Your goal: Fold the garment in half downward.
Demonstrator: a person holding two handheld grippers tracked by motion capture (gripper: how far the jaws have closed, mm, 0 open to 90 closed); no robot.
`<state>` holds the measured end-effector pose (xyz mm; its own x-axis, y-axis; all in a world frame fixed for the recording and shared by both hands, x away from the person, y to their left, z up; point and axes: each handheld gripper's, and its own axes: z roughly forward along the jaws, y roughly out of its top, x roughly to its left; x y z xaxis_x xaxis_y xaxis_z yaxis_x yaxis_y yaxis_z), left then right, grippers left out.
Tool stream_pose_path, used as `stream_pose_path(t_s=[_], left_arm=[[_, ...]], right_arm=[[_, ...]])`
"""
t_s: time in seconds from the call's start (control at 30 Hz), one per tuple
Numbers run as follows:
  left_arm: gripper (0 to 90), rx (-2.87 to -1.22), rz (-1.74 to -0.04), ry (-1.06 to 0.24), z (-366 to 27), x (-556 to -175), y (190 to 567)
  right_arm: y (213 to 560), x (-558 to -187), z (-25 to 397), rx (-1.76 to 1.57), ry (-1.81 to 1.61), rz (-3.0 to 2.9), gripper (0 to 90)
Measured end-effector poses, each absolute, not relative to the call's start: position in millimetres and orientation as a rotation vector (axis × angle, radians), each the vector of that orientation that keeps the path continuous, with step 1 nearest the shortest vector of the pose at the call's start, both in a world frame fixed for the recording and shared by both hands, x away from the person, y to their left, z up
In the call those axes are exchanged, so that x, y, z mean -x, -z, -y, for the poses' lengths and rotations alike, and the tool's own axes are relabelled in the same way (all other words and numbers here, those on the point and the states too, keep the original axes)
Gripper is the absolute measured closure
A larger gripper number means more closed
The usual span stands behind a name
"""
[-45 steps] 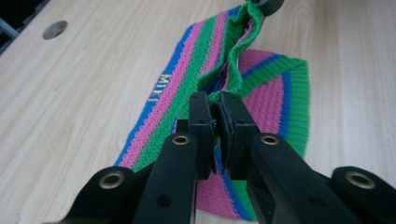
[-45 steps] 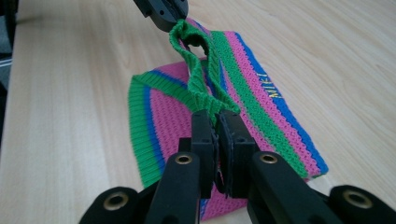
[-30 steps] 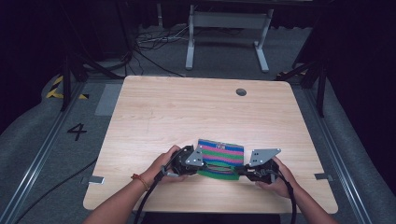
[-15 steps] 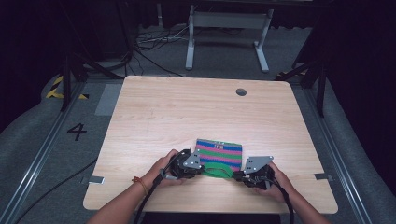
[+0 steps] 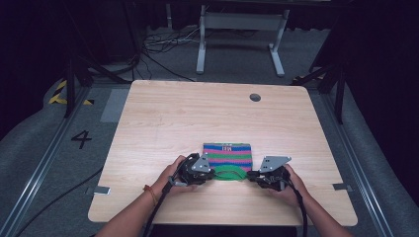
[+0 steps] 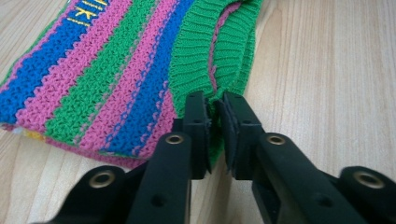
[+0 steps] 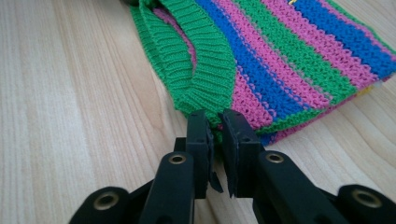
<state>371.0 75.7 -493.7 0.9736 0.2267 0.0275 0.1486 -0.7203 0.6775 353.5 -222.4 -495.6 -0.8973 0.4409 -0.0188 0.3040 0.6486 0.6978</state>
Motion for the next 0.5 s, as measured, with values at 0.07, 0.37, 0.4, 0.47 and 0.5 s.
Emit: stream_pose_path(t_s=[0.07, 0.37, 0.4, 0.47, 0.5], left_arm=[[72.1, -2.391, -0.258, -0.132, -75.6, -370.6, 493.3], [56.4, -2.415, -0.279, -0.181, -78.2, -367.5, 484.5], [56.4, -2.42, -0.289, -0.18, -80.3, -367.5, 482.6], [54.8, -2.409, -0.304, -0.198, -83.1, -367.0, 480.6], [54.2, -2.411, -0.306, -0.206, -84.7, -367.1, 479.4]], right_arm=[[495.1, -353.5, 222.8, -0.613, -1.093, -2.685, 79.4], [484.9, -352.5, 228.2, -0.615, -1.091, -2.656, 75.1], [484.9, -352.5, 228.2, -0.615, -1.091, -2.656, 75.1], [481.3, -351.2, 229.9, -0.61, -1.095, -2.644, 73.5], [480.3, -350.7, 230.1, -0.614, -1.096, -2.641, 72.6]])
